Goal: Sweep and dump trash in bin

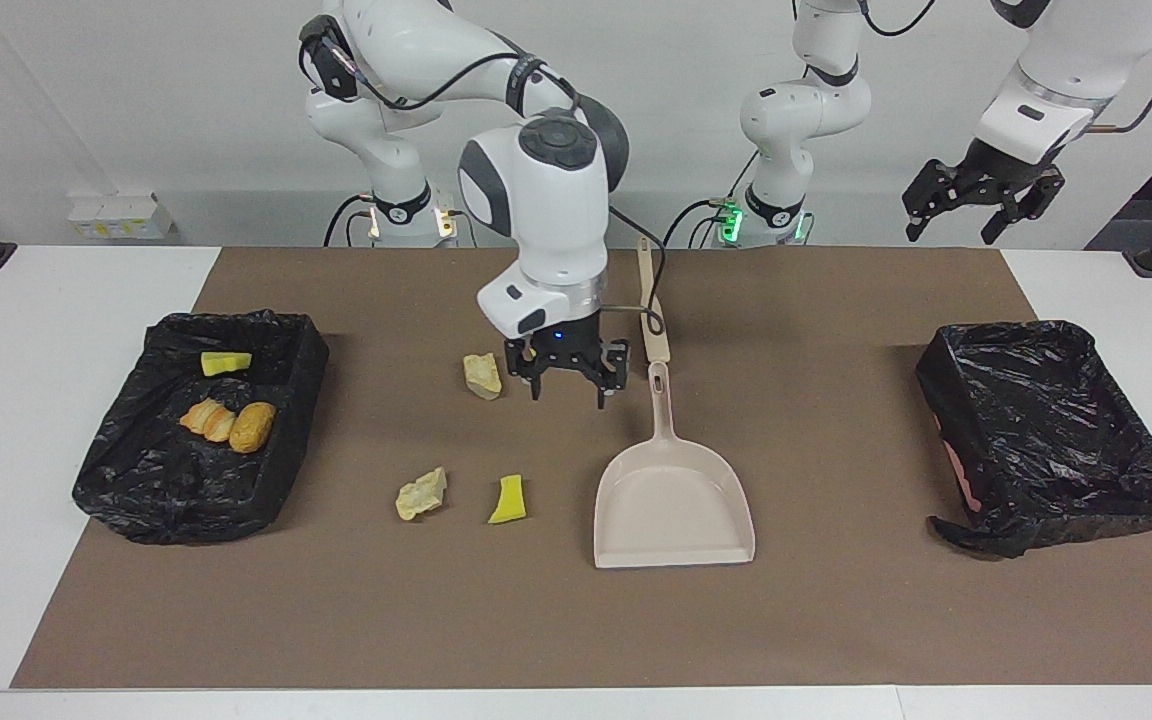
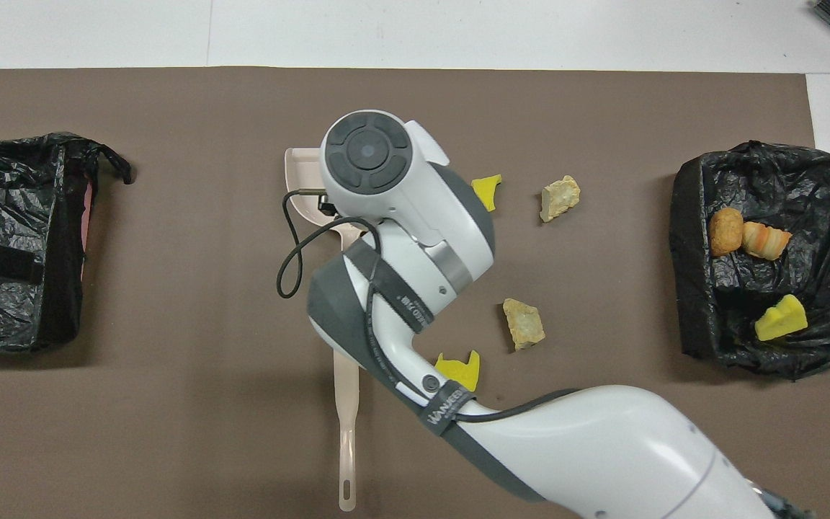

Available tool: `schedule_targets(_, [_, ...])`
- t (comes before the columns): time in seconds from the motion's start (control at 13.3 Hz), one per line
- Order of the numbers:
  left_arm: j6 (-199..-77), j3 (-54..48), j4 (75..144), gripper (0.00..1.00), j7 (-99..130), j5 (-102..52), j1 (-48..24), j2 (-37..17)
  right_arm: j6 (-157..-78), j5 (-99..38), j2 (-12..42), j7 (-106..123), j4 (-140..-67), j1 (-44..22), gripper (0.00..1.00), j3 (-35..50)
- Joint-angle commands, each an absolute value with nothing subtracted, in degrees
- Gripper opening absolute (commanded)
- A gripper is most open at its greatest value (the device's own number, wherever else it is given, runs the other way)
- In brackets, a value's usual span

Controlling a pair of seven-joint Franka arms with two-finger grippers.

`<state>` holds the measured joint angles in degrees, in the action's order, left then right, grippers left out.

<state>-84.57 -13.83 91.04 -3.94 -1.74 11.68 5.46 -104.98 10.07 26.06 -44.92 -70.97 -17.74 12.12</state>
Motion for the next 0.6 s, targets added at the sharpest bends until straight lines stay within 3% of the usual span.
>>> schedule_targets(0.0, [-84.81,-14.15,91.76,1.00,-4.04,-0.88,12.13,6.42,-105.91,9.32,17.25,-44.74,-80.85,-12.85,1.00,12.57])
schedule_targets(0.3, [-84.81,-14.15,91.76,1.00,-4.04,-0.88,12.13,6.42,-104.77,8.70,8.37,-37.28,-87.00,-5.72,1.00,12.57])
schedule_targets(0.53, [-84.81,-14.15,91.76,1.00,-4.04,-0.97,12.13,6.42,-98.46,8.53,4.76,-33.06,-87.36,-3.61,1.00,12.66])
